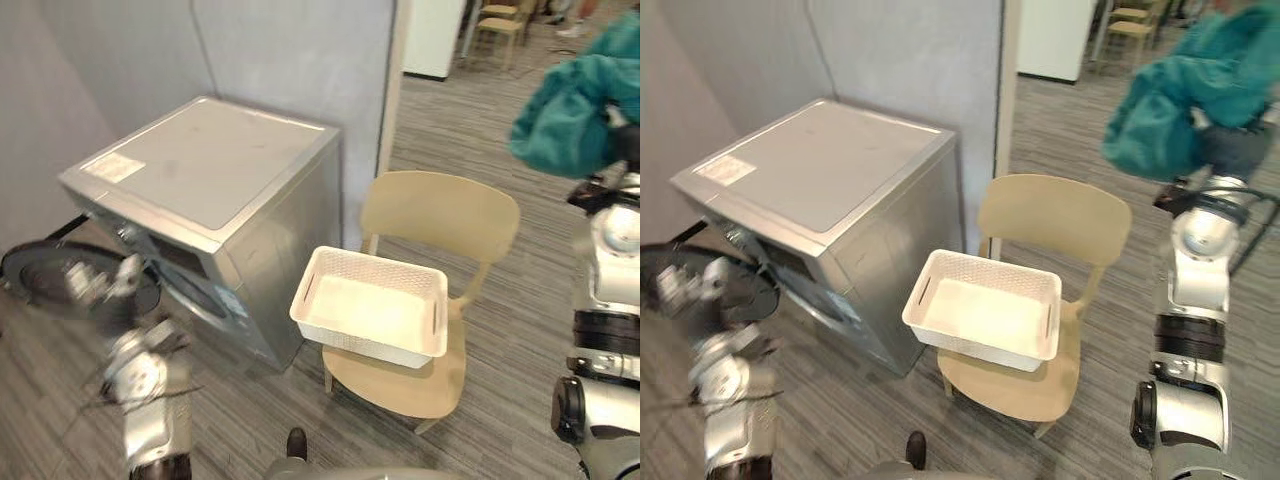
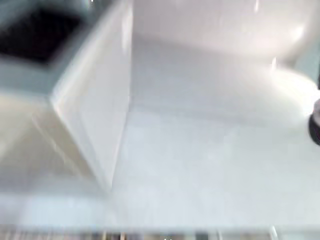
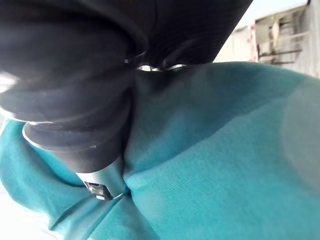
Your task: Pick up the laundry basket with both hands and put the clothes into the washing machine.
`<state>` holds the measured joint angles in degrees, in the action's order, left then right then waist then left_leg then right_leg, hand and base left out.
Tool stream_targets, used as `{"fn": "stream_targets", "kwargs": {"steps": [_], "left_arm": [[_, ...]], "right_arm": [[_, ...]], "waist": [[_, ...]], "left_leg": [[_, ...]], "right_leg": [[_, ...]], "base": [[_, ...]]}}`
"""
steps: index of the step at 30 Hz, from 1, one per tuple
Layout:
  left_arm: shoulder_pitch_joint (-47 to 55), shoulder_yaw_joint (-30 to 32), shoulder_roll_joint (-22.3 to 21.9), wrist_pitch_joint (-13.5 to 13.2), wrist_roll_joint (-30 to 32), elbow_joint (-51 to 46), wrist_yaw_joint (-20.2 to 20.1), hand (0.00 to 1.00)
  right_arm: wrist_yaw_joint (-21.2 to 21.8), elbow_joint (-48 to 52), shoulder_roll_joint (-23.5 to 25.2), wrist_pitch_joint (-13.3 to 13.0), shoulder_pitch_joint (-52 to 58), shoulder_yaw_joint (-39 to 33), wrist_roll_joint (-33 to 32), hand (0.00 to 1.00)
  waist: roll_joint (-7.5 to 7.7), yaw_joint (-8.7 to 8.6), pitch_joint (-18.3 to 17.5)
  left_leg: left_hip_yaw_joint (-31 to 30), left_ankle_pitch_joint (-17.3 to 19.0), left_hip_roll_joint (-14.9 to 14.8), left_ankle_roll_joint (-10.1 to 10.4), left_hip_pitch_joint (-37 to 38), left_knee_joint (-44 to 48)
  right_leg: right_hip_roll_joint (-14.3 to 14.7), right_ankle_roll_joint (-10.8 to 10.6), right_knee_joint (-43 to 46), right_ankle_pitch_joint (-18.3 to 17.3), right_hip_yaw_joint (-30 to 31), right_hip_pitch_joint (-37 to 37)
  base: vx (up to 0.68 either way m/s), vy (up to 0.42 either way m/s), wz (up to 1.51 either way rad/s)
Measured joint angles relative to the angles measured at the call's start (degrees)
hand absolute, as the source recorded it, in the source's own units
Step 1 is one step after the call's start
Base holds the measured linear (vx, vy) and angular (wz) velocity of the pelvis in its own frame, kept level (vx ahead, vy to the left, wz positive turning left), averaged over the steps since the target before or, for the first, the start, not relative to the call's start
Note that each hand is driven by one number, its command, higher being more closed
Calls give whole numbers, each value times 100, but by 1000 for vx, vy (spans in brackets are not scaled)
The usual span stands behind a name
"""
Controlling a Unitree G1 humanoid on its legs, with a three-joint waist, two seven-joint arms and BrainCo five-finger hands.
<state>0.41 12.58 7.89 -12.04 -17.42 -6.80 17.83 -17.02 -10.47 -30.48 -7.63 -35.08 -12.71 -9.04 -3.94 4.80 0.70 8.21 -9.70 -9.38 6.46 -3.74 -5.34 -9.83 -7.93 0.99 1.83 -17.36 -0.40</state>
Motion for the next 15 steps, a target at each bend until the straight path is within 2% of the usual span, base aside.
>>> {"fn": "stream_targets", "kwargs": {"steps": [1, 2, 4, 6, 7, 9, 10, 12, 15], "left_arm": [[-114, -223, 30, -12, -50, -18, -155, 0], [-453, -1096, 59, -4, -445, -1, -654, 0], [-793, -1613, 144, 62, -625, 152, -928, 0], [-1033, -1789, 143, 66, -683, 325, -1012, 0], [-1302, -2002, 146, 58, -690, 580, -1004, 0], [-2316, -2572, 275, 204, -992, 1544, -1012, 0], [-2491, -2651, 277, 268, -1052, 1671, -1010, 0], [-2835, -2864, 221, 350, -1103, 1821, -1006, 0], [-3291, -3074, 155, 428, -1102, 2004, -946, 0]], "right_arm": [[105, 125, 78, -20, -11, 168, -4, 100], [413, 333, 329, -104, -80, 569, -52, 100], [604, 320, 488, -93, -78, 779, -96, 100], [687, 315, 580, -92, -76, 926, -204, 100], [718, 316, 615, -90, -76, 989, -238, 100], [857, 378, 810, -67, -77, 1311, -429, 100], [927, 409, 879, -62, -77, 1407, -444, 100], [1021, 546, 1029, -31, -75, 1614, -440, 100], [1077, 746, 1003, 20, -73, 1589, -379, 100]], "waist": [[-8, -57, -1], [-29, -268, -4], [-37, -316, -4], [-80, -430, -1], [-107, -420, -7], [-120, -426, -17], [-117, -456, -16], [-114, -665, -16], [-99, -747, -22]], "left_leg": [[105, 12, -3, 2, 20, -6], [482, 21, -16, 1, 55, -41], [677, 16, -52, 8, 96, -43], [761, 14, -70, 6, 147, -29], [831, 28, -84, 25, 172, -34], [1028, 31, -117, 30, 208, -50], [1055, 20, -124, 15, 211, -49], [1067, 27, -136, 24, 248, -49], [1058, 51, -183, 57, 293, -50]], "right_leg": [[9, -3, -62, 41, 109, -22], [35, 14, -150, 201, 554, -201], [82, 52, -188, 319, 748, -291], [114, 55, -252, 361, 854, -309], [129, 50, -278, 376, 971, -347], [174, 107, -323, 480, 1139, -382], [180, 87, -330, 510, 1162, -398], [200, 109, -374, 562, 1234, -400], [260, 125, -436, 600, 1282, -379]], "base": [[-114, 80, -117], [-70, 51, -109], [-29, 24, -75], [17, -4, -32], [10, -3, -41], [7, -10, -46], [15, -15, -32], [27, -18, -24], [20, -23, -15]]}}
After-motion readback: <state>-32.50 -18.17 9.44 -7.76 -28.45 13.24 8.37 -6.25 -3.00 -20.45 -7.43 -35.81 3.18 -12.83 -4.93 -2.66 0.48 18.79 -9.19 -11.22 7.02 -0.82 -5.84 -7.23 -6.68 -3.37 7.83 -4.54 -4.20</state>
